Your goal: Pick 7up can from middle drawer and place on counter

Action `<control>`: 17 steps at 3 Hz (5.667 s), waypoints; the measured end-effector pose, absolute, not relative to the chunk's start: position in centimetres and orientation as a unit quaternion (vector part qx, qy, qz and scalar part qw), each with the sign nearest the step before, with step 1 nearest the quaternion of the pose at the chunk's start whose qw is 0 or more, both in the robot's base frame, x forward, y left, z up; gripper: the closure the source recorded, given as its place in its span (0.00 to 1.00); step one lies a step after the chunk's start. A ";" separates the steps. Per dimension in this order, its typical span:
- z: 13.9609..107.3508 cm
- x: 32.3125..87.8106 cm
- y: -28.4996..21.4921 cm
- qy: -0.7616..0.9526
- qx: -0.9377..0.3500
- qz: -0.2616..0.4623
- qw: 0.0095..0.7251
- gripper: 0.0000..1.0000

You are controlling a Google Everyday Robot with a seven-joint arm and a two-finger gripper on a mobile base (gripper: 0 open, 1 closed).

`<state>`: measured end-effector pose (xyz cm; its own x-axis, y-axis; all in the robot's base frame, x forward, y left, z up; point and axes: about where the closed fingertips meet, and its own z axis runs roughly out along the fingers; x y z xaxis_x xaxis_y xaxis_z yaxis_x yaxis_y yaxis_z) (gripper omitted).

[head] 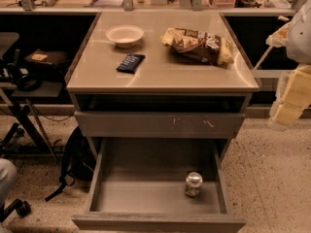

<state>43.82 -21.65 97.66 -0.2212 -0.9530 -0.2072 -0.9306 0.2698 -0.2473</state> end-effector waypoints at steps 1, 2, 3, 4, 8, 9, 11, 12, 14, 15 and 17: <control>97.7 43.8 -21.7 0.781 -0.603 -0.035 0.160 0.00; 97.3 43.5 -21.8 0.779 -0.604 -0.031 0.168 0.00; 93.6 41.8 -22.2 0.772 -0.607 0.003 0.188 0.00; 84.6 39.2 -23.7 0.781 -0.582 0.087 0.209 0.00; 59.6 36.4 -24.5 0.831 -0.457 0.242 0.206 0.00; 58.3 39.1 -24.8 0.830 -0.427 0.242 0.264 0.00; 56.2 45.2 -24.6 0.824 -0.368 0.240 0.357 0.00; 54.0 44.5 -23.2 0.817 -0.351 0.266 0.372 0.00; 49.2 44.8 -16.6 0.791 -0.270 0.364 0.411 0.00; 48.8 44.7 -16.1 0.789 -0.266 0.372 0.410 0.00; 48.6 46.2 -15.5 0.779 -0.244 0.288 0.501 0.00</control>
Offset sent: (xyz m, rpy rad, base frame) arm -0.0076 -0.0041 -0.0134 0.0378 0.0002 0.0126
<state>46.22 -15.48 48.64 -0.3786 -0.0920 -0.9210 -0.6693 0.7145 0.2038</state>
